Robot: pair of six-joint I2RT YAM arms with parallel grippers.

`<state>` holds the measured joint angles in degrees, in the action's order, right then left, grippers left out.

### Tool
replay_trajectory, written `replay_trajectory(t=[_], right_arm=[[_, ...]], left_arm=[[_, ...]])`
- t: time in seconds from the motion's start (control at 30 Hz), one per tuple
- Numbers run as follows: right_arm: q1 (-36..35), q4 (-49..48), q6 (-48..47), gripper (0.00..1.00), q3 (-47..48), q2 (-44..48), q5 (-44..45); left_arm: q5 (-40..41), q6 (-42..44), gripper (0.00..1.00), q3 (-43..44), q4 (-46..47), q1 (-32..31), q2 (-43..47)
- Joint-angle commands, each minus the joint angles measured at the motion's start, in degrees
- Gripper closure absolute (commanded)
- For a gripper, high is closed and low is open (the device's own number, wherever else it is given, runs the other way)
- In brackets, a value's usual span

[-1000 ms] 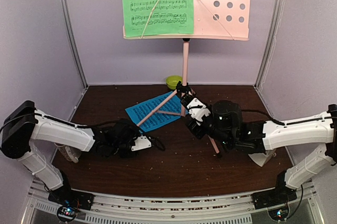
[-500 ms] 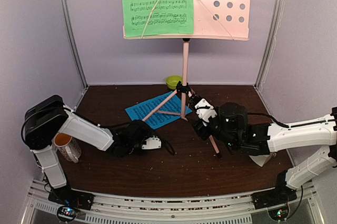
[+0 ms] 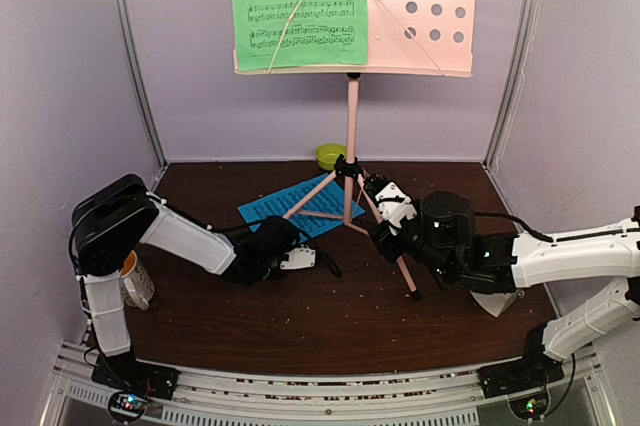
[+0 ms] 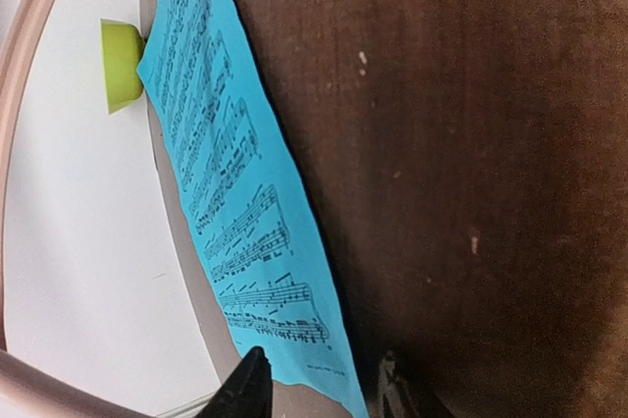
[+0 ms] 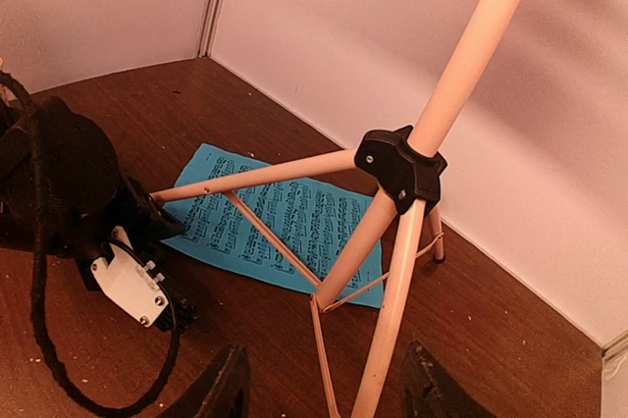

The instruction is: Set up the instrument practice props

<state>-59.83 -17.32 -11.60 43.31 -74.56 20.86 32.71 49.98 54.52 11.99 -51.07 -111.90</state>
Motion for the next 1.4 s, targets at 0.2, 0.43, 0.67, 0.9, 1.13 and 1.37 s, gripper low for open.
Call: replay_trajectory(t=[0.2,0.43,0.67,0.9,1.13,1.37], right_arm=[[0.4,0.79,0.36,0.47,0.07,1.18,2.02],[0.39,0.96,0.74,0.48,0.01,1.65,2.24],[0.58,1.65,0.94,0.48,-0.25,3.1,2.07],[1.02,1.5,0.98,0.48,-1.69,5.06,1.86],[1.39,1.87,0.9,0.48,-2.44,5.97,1.35],[1.47,2.36,1.33,0.39,-4.5,6.14,-11.04]], left_arm=[[1.03,0.21,0.73,3.39,-7.19,2.05,-6.01],[0.35,-0.18,0.96,4.47,-8.5,2.38,-5.89],[-2.94,-2.77,1.0,4.33,-9.56,-0.66,-0.62],[-7.92,-7.08,1.0,1.53,-12.98,-5.5,6.68],[-13.64,-10.08,1.0,-1.07,-19.1,-8.2,13.18],[-11.82,-13.74,1.0,-2.65,-24.61,-10.09,22.69]])
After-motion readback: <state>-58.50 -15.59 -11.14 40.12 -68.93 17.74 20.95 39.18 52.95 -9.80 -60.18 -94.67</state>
